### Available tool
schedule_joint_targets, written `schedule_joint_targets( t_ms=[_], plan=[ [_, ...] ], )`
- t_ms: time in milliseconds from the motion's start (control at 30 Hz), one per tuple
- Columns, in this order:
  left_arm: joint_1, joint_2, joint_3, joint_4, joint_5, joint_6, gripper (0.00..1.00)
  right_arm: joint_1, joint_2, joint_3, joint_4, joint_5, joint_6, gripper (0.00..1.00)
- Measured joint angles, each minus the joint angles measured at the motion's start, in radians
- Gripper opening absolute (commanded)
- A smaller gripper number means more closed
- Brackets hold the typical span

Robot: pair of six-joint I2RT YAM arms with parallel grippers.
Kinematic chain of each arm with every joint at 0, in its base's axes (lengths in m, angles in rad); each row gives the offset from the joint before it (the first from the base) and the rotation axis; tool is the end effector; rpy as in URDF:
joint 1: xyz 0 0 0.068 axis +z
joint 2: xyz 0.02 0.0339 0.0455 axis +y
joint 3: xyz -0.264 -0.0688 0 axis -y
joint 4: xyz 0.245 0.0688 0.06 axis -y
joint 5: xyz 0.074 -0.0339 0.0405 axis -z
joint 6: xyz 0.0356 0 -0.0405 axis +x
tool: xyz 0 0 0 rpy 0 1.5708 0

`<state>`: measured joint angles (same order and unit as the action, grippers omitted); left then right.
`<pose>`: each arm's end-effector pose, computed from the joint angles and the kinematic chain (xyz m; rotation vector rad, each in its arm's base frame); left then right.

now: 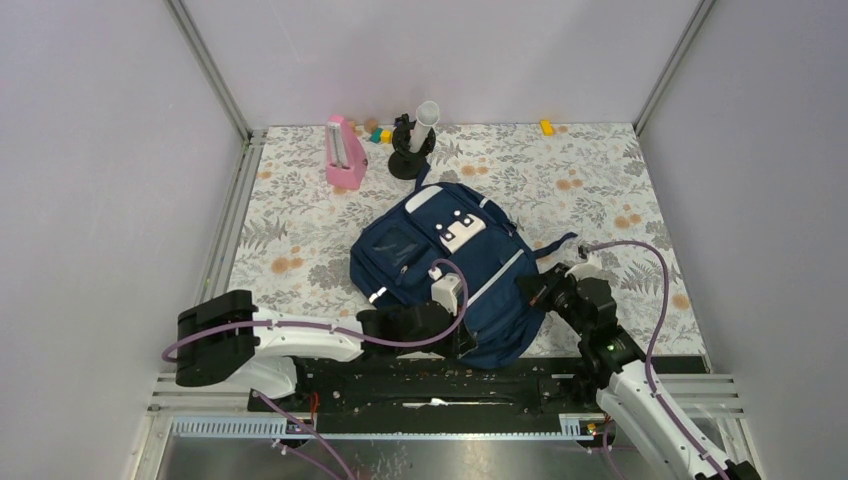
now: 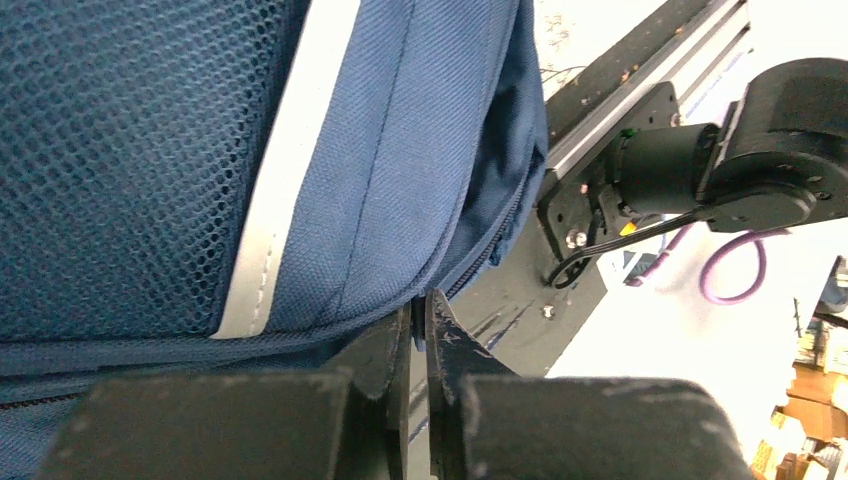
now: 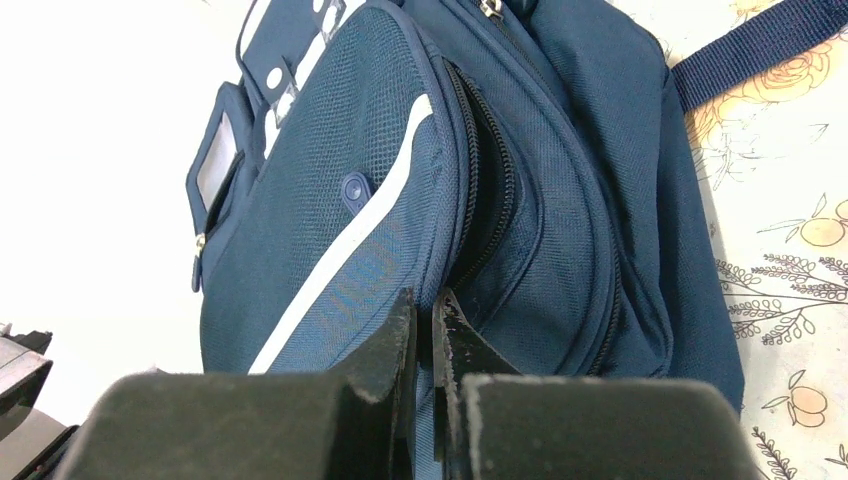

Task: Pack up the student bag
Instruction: Zip the student bag at the center of the board.

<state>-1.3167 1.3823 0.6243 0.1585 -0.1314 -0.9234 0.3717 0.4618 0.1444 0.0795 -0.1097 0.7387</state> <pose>0.0749 -0.2698 0.1863 0.3866 2.3664 -1.0698 0.1304 0.0550 0.1859 0.2655 1.8796 0.8747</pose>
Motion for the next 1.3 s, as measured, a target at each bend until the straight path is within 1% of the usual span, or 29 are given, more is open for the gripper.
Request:
schedule_joint_targets(
  t_ms=[133, 333, 633, 700, 733, 767, 833, 867, 933, 967, 1000, 1100, 1167, 1300],
  plan=[
    [-0.016, 0.014, 0.029, 0.001, -0.017, -0.027, 0.0, 0.0, -0.025, -0.006, 0.001, 0.022, 0.013, 0.0],
    [-0.026, 0.043, 0.056, 0.004, -0.044, -0.064, 0.0, 0.003, -0.021, -0.009, 0.01, 0.055, 0.026, 0.0],
    [-0.034, 0.107, 0.09, 0.034, -0.065, -0.095, 0.0, 0.071, 0.093, -0.009, 0.104, 0.165, 0.019, 0.0],
    [-0.034, 0.107, 0.09, 0.036, -0.068, -0.095, 0.18, 0.085, 0.103, -0.009, 0.115, 0.183, 0.014, 0.0],
    [-0.034, 0.107, 0.091, 0.036, -0.069, -0.095, 0.3, 0.089, 0.104, -0.009, 0.115, 0.189, 0.01, 0.02],
    [-0.034, 0.105, 0.092, 0.035, -0.069, -0.096, 0.41, 0.092, 0.102, -0.009, 0.114, 0.192, 0.007, 0.06],
    [-0.034, 0.088, 0.097, 0.029, -0.066, -0.095, 0.58, 0.099, 0.085, -0.003, 0.092, 0.197, -0.006, 0.25],
    [-0.035, 0.07, 0.097, 0.023, -0.067, -0.091, 0.64, 0.102, 0.074, 0.003, 0.073, 0.198, -0.014, 0.34],
    [-0.031, 0.014, 0.098, 0.003, -0.079, -0.089, 0.71, 0.111, 0.036, 0.023, 0.014, 0.199, -0.045, 0.51],
    [-0.025, -0.024, 0.098, -0.013, -0.087, -0.086, 0.73, 0.114, 0.014, 0.034, -0.021, 0.198, -0.066, 0.55],
    [-0.016, -0.068, 0.099, -0.038, -0.097, -0.082, 0.74, 0.119, -0.008, 0.045, -0.057, 0.197, -0.087, 0.57],
    [0.021, -0.163, 0.105, -0.121, -0.111, -0.074, 0.76, 0.125, -0.064, 0.084, -0.171, 0.195, -0.148, 0.59],
    [0.052, -0.198, 0.105, -0.171, -0.108, -0.071, 0.77, 0.126, -0.079, 0.112, -0.235, 0.187, -0.179, 0.58],
    [0.144, -0.248, 0.102, -0.268, -0.087, -0.062, 0.79, 0.126, -0.111, 0.135, -0.317, 0.102, -0.239, 0.58]
  ],
)
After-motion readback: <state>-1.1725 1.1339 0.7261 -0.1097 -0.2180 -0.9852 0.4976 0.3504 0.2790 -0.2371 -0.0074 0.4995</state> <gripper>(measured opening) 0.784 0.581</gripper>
